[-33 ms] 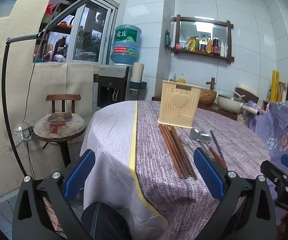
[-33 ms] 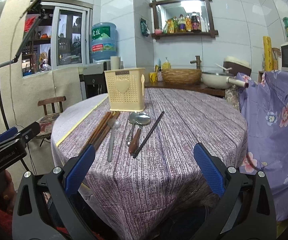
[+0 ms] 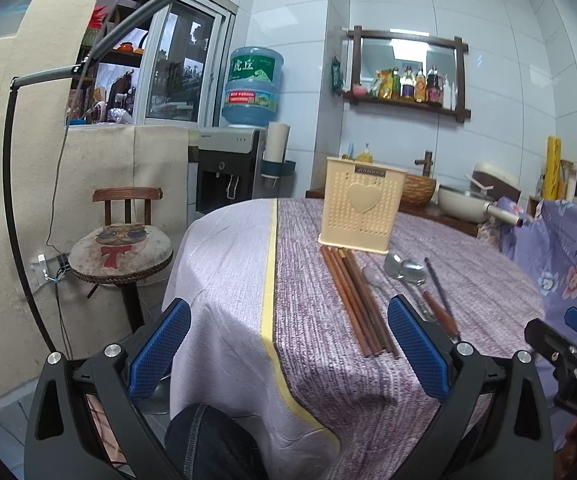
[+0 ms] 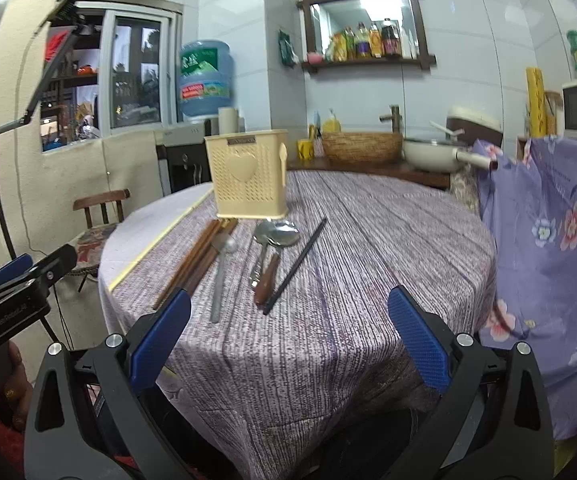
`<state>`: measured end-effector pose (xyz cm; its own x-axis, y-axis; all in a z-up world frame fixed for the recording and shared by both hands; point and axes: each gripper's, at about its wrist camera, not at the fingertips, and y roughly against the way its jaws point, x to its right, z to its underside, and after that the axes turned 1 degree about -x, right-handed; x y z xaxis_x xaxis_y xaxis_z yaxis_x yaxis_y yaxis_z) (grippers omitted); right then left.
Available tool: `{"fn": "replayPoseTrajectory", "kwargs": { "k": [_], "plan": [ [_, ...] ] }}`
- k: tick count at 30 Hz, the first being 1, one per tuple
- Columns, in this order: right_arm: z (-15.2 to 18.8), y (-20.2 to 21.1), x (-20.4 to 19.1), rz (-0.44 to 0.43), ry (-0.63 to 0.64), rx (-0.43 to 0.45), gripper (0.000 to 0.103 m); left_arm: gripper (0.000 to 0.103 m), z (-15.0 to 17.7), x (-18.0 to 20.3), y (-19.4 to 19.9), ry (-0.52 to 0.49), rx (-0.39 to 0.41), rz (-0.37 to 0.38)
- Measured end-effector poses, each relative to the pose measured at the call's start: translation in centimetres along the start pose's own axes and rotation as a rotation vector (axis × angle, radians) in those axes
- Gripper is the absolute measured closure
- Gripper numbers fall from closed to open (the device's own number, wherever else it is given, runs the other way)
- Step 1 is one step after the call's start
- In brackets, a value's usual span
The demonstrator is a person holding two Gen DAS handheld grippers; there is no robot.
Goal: Organize utensils
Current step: 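Grasp the thin black chopstick with the right tool while the left tool grasps a wooden chopstick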
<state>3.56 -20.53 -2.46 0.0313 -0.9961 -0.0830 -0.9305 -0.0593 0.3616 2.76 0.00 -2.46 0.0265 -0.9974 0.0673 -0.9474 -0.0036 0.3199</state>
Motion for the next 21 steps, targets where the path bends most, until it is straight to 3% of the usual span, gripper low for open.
{"fn": "replayPoseTrajectory", "kwargs": {
  "k": [11, 18, 21],
  "plan": [
    [-3.2, -6.4, 3.4, 0.052, -0.031, -0.169, 0.006, 0.005, -2.3, -0.4, -5.5, -0.039, -0.183, -0.028],
    [-5.4, -12.9, 5.7, 0.038, -0.096, -0.374, 0.006, 0.006, -5.6, -1.7, -10.5, 0.017, -0.322, 0.000],
    [-6.6, -14.7, 5.8, 0.017, -0.113, -0.398, 0.006, 0.020, -6.6, -1.4, -12.8, 0.003, -0.382, 0.029]
  ]
}}
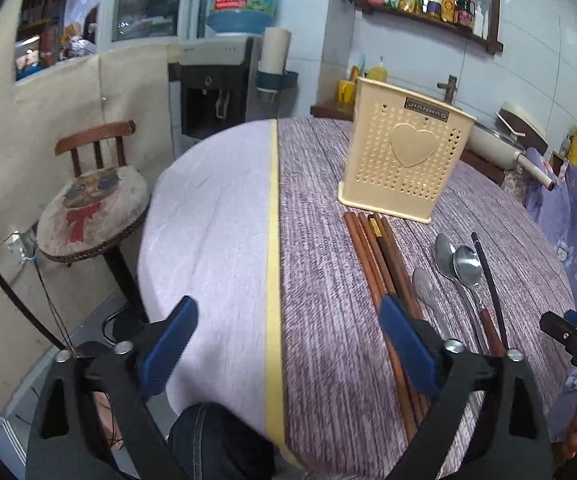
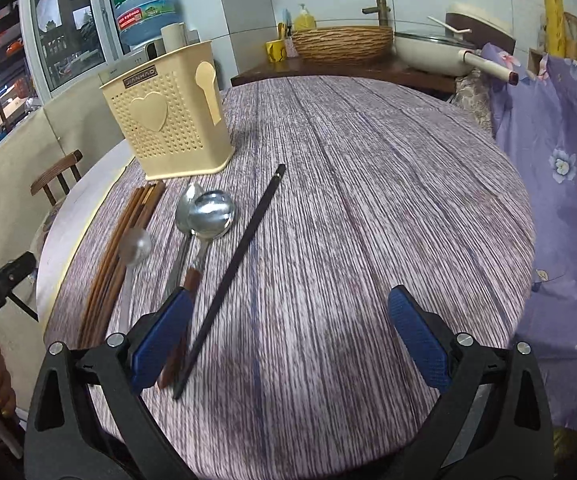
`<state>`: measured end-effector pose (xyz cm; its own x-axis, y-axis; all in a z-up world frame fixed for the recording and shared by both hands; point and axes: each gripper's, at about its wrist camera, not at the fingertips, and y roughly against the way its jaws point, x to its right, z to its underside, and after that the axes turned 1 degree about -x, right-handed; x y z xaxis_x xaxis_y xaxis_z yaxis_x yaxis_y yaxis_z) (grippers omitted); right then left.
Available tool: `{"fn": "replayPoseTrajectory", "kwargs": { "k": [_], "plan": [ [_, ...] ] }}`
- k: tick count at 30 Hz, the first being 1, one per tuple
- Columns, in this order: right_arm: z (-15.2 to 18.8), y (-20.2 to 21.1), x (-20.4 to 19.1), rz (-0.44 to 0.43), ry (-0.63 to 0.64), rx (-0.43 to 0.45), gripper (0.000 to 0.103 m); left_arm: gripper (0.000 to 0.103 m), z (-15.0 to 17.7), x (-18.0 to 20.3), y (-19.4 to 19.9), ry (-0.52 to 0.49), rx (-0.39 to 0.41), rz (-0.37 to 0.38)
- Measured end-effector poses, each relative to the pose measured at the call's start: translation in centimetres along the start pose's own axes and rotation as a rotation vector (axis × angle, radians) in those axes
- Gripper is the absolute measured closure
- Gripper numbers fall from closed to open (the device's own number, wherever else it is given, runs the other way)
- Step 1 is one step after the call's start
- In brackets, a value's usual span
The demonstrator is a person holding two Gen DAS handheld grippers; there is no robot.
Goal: Organize utensils
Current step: 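Grasp the thin black chopstick with the right tool while the left tool grasps a wooden chopstick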
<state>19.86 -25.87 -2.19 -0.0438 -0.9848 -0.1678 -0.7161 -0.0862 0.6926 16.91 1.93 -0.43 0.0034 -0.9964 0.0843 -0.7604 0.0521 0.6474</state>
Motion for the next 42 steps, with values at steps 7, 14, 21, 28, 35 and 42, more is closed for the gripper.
{"fn": "replayPoseTrajectory", "kwargs": {
  "k": [7, 14, 21, 28, 35, 42],
  "plan": [
    [-2.5, -2.5, -1.3, -0.025, 0.018, -0.053, 0.020, 0.044, -2.1, 1.9, -4.2, -0.027, -0.145, 0.071],
    [-3.0, -4.2, -2.0, -0.015, 0.007, -0.082, 0.023, 0.051, -2.7, 4.4, -7.0, -0.071, -0.214, 0.079],
    [-2.9, -4.2, -2.8, 0.003, 0.044, -0.073, 0.023, 0.053, -2.6, 4.3, -7.9, -0.098, -0.220, 0.018],
    [-3.3, -4.8, -2.1, 0.019, 0.021, -0.079, 0.023, 0.052, -3.0, 1.5, -7.7, -0.028, -0.229, 0.009],
    [-4.0, -5.6, -2.7, 0.036, 0.027, -0.091, 0.028, 0.052, -3.5, 2.8, -8.5, -0.050, -0.233, 0.022],
    [-5.4, -7.1, -2.3, 0.061, 0.005, -0.108, 0.047, 0.059, -4.3, 2.7, -9.5, -0.033, -0.237, 0.018]
  ]
}}
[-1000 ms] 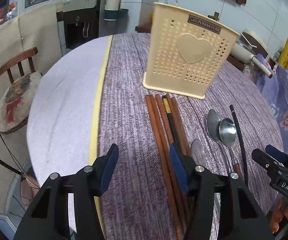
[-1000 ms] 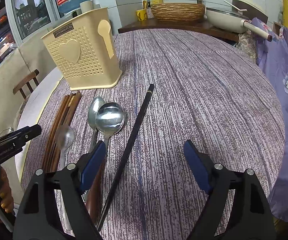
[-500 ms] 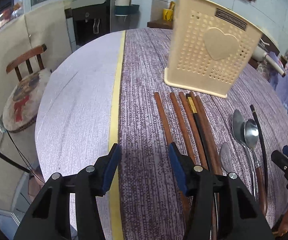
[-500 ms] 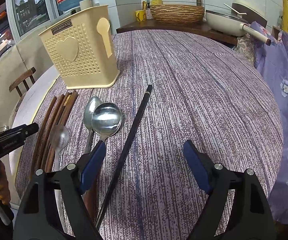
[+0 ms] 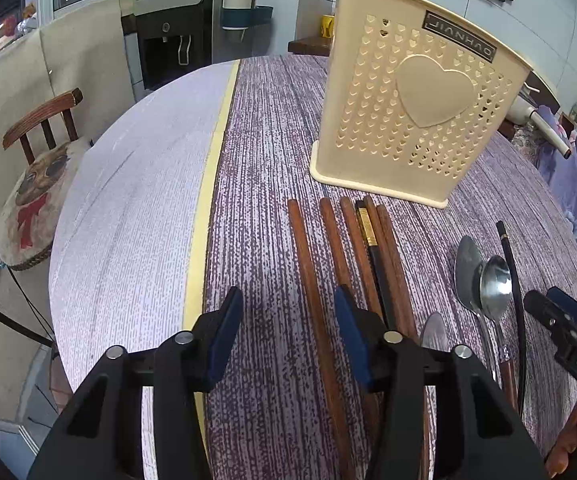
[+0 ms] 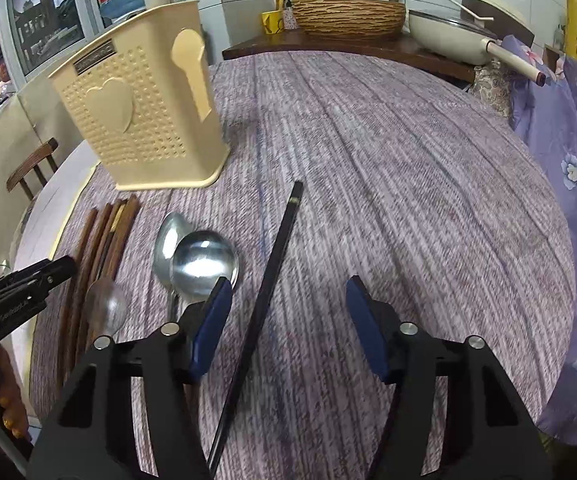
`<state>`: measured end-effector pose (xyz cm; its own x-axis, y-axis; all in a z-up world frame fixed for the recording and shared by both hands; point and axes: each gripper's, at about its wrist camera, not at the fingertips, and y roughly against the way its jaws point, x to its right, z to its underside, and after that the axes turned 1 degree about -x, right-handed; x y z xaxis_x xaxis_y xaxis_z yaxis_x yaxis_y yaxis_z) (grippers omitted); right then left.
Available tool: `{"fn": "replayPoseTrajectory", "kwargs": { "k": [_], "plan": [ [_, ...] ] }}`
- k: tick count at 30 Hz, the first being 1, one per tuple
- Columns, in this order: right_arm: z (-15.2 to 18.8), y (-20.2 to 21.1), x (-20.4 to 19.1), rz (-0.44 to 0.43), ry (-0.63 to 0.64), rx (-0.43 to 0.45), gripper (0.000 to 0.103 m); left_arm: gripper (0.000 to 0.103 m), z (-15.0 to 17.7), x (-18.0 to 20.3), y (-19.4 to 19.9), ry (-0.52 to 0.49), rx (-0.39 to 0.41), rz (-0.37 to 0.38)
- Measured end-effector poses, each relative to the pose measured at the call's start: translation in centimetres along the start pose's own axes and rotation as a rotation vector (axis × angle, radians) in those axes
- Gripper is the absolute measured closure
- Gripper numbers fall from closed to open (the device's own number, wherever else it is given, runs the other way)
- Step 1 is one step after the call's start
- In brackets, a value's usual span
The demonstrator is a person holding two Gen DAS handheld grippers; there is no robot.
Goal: Organize utensils
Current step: 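Grasp the thin black chopstick with the right tool while the left tool grasps a wooden chopstick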
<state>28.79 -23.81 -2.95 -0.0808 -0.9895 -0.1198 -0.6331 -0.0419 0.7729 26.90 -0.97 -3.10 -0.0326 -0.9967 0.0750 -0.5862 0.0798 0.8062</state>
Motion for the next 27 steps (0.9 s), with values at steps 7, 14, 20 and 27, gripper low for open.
{"fn": "replayPoseTrajectory", "kwargs": {
  "k": [7, 14, 20, 27],
  "plan": [
    [-2.5, -1.9, 0.9, -0.007, -0.072, -0.031, 0.060, 0.070, -1.7, -0.3, -0.9, 0.028, -0.009, -0.004],
    [-3.4, -3.9, -0.3, 0.018, -0.059, -0.062, 0.067, 0.083, -2.5, 0.6, -2.6, 0.003, -0.031, -0.067],
    [-3.8, -4.4, -0.9, 0.074, -0.033, -0.050, 0.077, 0.086, -2.9, 0.6, -3.3, -0.011, -0.018, -0.111],
    [-3.7, -4.6, -1.6, 0.103, 0.003, -0.035, 0.087, 0.092, -2.3, 1.6, -3.0, -0.041, -0.009, -0.152]
  ]
}}
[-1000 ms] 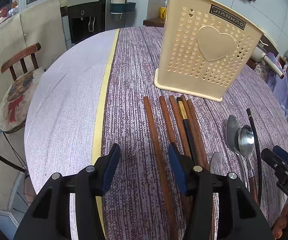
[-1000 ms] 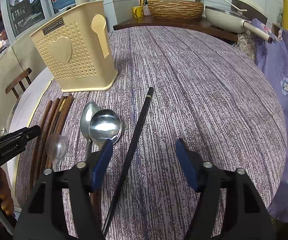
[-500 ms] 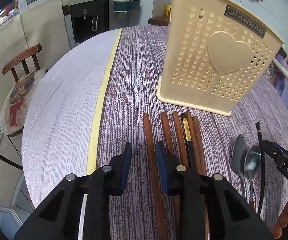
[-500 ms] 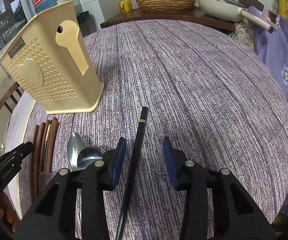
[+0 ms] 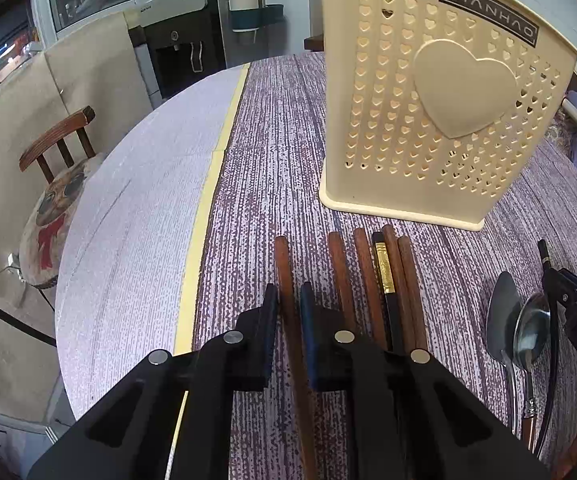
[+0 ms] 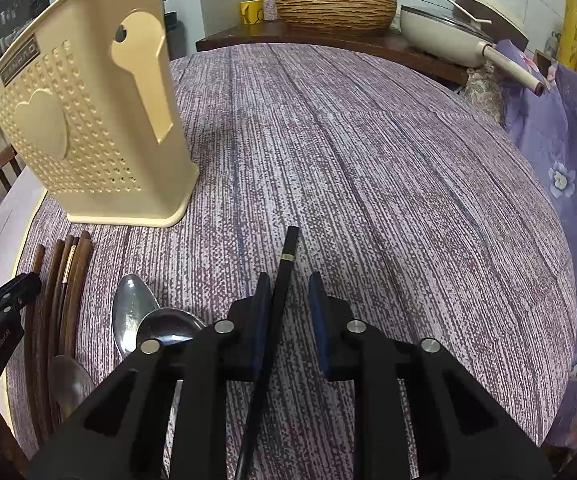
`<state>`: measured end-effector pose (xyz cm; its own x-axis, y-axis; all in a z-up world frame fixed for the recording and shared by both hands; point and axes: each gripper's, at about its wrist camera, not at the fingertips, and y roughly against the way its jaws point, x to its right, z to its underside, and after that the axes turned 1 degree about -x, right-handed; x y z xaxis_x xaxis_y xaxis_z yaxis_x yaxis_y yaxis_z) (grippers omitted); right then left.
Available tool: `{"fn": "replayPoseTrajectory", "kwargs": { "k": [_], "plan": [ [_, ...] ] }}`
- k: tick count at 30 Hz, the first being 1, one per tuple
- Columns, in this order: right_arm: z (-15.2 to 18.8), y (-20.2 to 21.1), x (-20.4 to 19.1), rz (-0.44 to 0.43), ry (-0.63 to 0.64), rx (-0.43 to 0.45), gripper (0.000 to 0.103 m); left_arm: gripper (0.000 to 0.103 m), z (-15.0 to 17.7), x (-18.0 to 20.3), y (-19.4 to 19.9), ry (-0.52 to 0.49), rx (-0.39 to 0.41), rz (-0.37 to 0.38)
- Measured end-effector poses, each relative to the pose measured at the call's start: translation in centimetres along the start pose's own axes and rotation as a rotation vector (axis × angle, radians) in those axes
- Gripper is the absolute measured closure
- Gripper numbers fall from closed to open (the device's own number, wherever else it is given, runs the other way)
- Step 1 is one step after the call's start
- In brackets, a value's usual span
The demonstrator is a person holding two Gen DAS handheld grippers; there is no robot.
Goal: Organize utensils
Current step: 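Grasp the thin black chopstick with the right tool while the left tool grasps a wooden chopstick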
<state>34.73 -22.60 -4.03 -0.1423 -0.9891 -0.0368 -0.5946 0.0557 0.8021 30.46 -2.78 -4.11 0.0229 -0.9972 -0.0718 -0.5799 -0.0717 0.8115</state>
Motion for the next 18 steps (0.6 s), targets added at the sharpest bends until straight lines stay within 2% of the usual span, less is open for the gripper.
{"fn": "replayPoseTrajectory", "kwargs": {
  "k": [3, 18],
  "plan": [
    [-0.06, 0.03, -0.28, -0.013, 0.015, -0.006, 0.092, 0.094, 0.02, 0.09, 0.17, -0.007, -0.006, -0.001],
    [-0.62, -0.10, 0.00, -0.063, 0.014, -0.011, 0.095, 0.095, -0.43, 0.57, 0.10, -0.008, -0.014, -0.002]
  ]
}}
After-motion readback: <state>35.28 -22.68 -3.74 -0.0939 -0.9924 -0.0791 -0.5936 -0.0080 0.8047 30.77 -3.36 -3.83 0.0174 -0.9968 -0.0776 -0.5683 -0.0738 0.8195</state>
